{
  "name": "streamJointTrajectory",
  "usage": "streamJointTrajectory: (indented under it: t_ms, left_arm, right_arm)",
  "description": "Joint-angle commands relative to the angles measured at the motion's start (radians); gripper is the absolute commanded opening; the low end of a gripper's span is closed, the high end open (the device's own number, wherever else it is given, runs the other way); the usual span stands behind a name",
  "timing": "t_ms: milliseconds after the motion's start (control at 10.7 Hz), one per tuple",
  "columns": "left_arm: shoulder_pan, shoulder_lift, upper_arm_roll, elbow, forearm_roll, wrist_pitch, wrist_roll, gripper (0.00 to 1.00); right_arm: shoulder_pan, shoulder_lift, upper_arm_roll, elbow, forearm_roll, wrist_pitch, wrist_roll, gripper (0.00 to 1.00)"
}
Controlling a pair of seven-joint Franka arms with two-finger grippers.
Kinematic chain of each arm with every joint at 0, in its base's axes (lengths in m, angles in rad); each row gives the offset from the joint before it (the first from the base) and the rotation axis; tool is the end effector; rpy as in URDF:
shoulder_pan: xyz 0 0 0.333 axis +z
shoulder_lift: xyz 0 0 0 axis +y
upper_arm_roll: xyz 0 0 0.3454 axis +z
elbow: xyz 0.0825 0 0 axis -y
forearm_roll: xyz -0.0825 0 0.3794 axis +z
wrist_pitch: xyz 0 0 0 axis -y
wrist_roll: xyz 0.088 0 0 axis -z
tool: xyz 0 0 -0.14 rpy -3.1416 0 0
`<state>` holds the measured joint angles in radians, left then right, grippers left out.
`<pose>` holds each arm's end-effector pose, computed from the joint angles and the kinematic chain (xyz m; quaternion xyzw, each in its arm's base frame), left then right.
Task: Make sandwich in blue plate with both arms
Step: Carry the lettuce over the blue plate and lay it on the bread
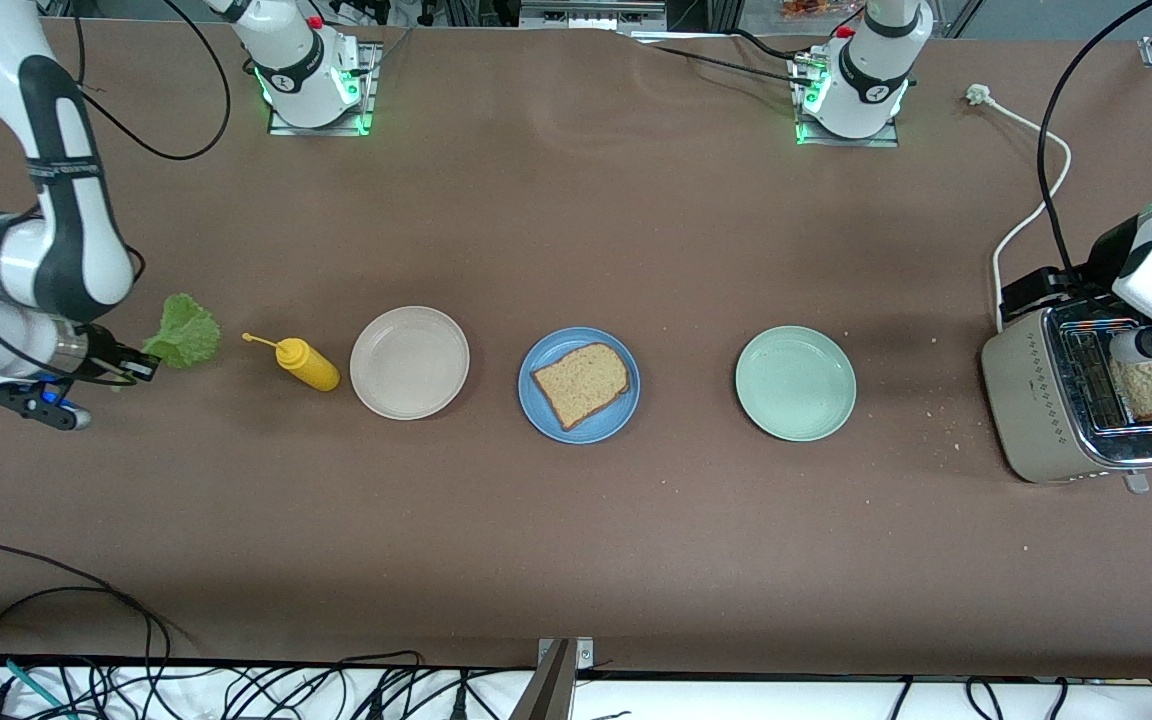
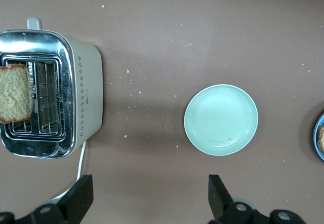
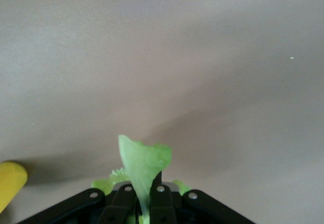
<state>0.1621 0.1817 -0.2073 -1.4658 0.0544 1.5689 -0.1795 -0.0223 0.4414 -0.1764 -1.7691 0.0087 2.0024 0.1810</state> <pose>0.6042 -0.0090 0.5666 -0.9970 -0.0670 0.0362 0.0127 0.6224 -0.1164 0.2984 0.9769 -0.1854 -0.1007 0.0335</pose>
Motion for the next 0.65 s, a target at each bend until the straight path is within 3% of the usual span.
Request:
streamJointTrajectory:
  t_ms: [0,281,561]
  left_arm:
    - [0.007,-0.018,0.011,0.007,-0.022,-0.001,0.018,1.0]
    - [0.013,-0.015,0.016,0.007,-0.016,0.002,0.028,1.0]
    - [0.01,-0.013,0.012,0.005,-0.018,0.002,0.028,1.0]
  right_arm:
    - [-0.018,0.0,0.006,0.195,0.007,-0.293,-0.049,0.0]
    - [-0.005,-0.001,0.021,0.287,0.016,-0.431,-0.022,0.0]
    - [0.044,-0.003,0.058,0.322,0.075,-0.436,0.133,0.0]
